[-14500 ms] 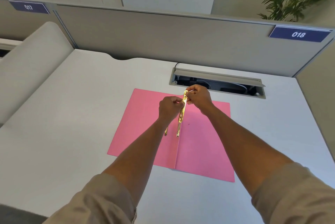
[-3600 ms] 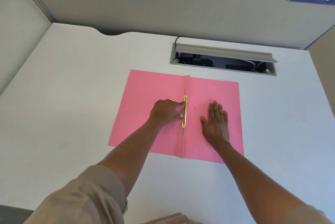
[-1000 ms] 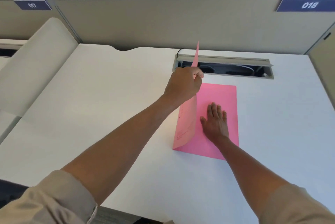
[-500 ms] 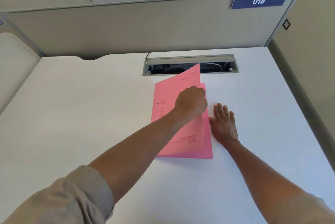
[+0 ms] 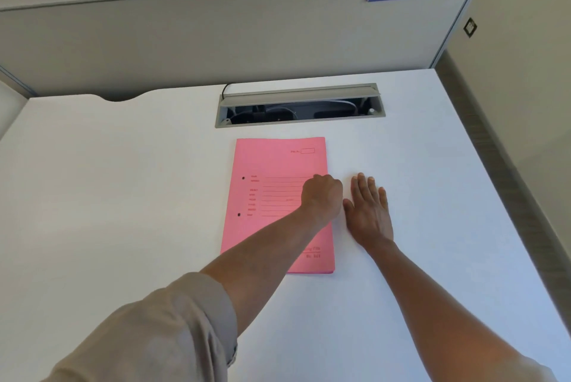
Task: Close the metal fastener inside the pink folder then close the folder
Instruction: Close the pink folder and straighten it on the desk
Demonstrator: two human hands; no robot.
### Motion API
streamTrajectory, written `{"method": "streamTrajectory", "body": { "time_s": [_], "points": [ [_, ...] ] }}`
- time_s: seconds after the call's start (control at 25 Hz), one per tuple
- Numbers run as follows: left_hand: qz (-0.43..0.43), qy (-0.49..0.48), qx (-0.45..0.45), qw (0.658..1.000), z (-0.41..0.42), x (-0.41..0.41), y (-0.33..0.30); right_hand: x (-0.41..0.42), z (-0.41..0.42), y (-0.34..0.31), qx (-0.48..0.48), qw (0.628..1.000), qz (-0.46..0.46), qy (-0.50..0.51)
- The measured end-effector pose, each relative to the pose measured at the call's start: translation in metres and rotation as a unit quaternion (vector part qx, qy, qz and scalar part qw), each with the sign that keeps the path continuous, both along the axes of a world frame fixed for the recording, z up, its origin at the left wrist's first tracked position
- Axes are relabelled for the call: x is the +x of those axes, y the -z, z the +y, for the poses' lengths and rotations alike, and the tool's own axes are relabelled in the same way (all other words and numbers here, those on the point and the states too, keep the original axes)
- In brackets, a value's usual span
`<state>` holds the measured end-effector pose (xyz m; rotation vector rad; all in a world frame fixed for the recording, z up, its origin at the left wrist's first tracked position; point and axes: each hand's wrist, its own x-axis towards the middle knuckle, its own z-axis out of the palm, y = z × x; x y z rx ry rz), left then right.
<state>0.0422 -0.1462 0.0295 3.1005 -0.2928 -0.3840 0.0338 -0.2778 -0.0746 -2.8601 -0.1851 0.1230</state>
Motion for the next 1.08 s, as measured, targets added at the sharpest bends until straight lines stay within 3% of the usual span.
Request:
{"method": "streamTrajectory", "body": {
  "time_s": [0.32,0.76,1.08],
  "points": [
    [-0.014,0.014,0.08,0.997,-0.009,-0.007,0.029,-0.001,-0.001,0.0,0.003,1.0,0.003,0.002],
    [-0.053,-0.026,-0.11,0.992,0.038,-0.027,0.029,-0.004,0.01,-0.006,-0.013,1.0,0.02,0.02],
    [-0.065,-0.08,-0.087,0.991,0.1,-0.047,0.034,-0.017,0.061,-0.022,0.03,0.998,0.061,0.011]
  ]
}}
